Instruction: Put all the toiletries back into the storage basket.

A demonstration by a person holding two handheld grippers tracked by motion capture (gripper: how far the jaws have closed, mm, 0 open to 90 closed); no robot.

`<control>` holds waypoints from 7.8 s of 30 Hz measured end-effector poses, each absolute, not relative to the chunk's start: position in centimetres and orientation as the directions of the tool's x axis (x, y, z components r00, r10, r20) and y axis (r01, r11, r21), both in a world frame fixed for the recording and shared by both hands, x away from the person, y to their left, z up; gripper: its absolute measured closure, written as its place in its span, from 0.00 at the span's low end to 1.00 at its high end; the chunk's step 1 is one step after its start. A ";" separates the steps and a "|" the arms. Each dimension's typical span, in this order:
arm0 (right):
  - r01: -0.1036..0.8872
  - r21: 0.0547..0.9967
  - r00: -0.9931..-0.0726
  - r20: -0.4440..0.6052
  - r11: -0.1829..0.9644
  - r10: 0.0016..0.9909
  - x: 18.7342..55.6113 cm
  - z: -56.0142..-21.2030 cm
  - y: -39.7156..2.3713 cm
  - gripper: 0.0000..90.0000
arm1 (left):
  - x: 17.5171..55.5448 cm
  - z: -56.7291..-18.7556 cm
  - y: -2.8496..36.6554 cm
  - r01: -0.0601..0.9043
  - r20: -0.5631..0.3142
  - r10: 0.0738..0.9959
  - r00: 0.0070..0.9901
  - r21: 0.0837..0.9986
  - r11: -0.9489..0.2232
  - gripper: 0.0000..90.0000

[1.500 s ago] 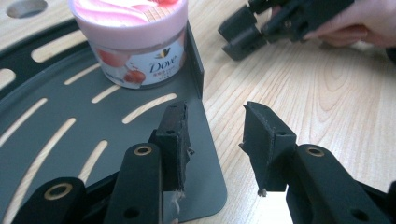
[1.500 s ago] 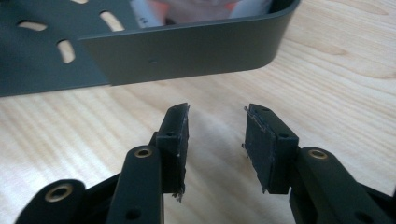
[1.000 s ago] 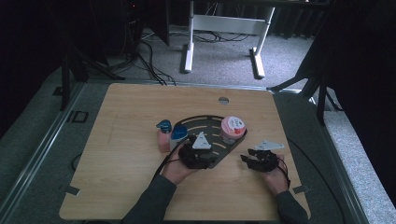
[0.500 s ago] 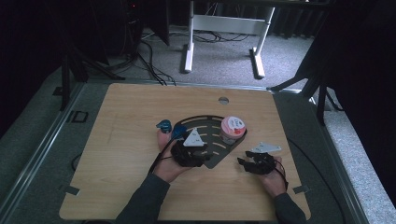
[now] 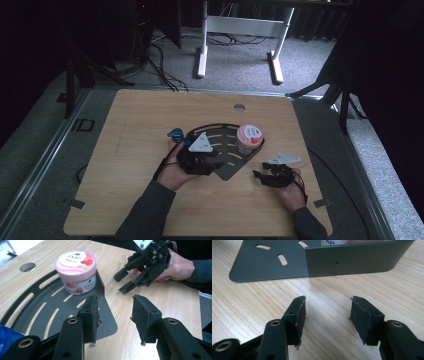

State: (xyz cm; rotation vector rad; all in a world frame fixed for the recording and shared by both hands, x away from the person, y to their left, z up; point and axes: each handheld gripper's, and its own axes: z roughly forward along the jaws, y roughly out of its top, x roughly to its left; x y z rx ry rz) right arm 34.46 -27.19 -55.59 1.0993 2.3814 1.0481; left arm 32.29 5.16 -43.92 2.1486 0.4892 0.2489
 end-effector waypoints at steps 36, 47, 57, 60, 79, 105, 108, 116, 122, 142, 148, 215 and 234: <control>0.508 0.747 -0.667 0.025 0.429 0.745 34.4 -55.9 -27.2 0.44 | 35.3 -40.5 5.5 0.198 0.031 0.356 0.934 0.784 -0.589 0.53; 0.504 0.746 -0.671 0.021 0.435 0.741 34.4 -55.9 -27.1 0.43 | 37.4 -40.0 6.2 0.222 0.031 0.391 0.920 0.779 -0.586 0.53; 0.504 0.747 -0.672 0.024 0.434 0.740 34.4 -55.9 -27.2 0.43 | 38.7 -40.4 7.0 0.270 0.033 0.427 0.904 0.729 -0.628 0.52; 0.503 0.747 -0.673 0.023 0.435 0.740 34.4 -55.9 -27.2 0.43 | 38.9 -40.6 7.1 0.280 0.036 0.432 0.901 0.712 -0.644 0.52; 0.505 0.748 -0.675 0.030 0.432 0.737 34.4 -55.9 -27.2 0.43 | 39.7 -41.5 7.7 0.318 0.038 0.441 0.897 0.638 -0.701 0.50; 0.505 0.748 -0.677 0.034 0.430 0.735 34.5 -55.9 -27.3 0.43 | 39.9 -42.4 6.8 0.323 0.064 0.402 0.913 0.487 -0.811 0.48; 0.504 0.749 -0.677 0.033 0.431 0.735 34.5 -55.9 -27.3 0.43 | 39.9 -42.5 6.8 0.326 0.064 0.405 0.912 0.485 -0.811 0.48; 0.504 0.748 -0.678 0.033 0.432 0.734 34.5 -55.9 -27.3 0.42 | 40.0 -42.8 6.9 0.330 0.054 0.397 0.916 0.460 -0.824 0.51; 0.504 0.748 -0.678 0.033 0.432 0.735 34.5 -55.9 -27.3 0.43 | 40.0 -43.0 6.9 0.326 0.052 0.386 0.921 0.440 -0.837 0.52; 0.503 0.748 -0.681 0.034 0.433 0.732 34.4 -55.9 -27.2 0.43 | 39.9 -43.4 6.7 0.319 0.054 0.369 0.928 0.399 -0.860 0.56; 0.503 0.747 -0.680 0.034 0.433 0.732 34.4 -55.9 -27.2 0.43 | 39.7 -43.7 6.5 0.311 0.054 0.353 0.934 0.366 -0.877 0.57; 0.505 0.748 -0.683 0.042 0.430 0.729 34.5 -55.9 -27.3 0.43 | 38.6 -43.4 3.4 0.242 0.008 0.257 0.966 0.315 -0.918 0.61; 0.505 0.749 -0.685 0.044 0.430 0.727 34.5 -55.9 -27.3 0.43 | 38.9 -42.4 1.4 0.208 0.022 0.229 0.973 0.334 -0.919 0.61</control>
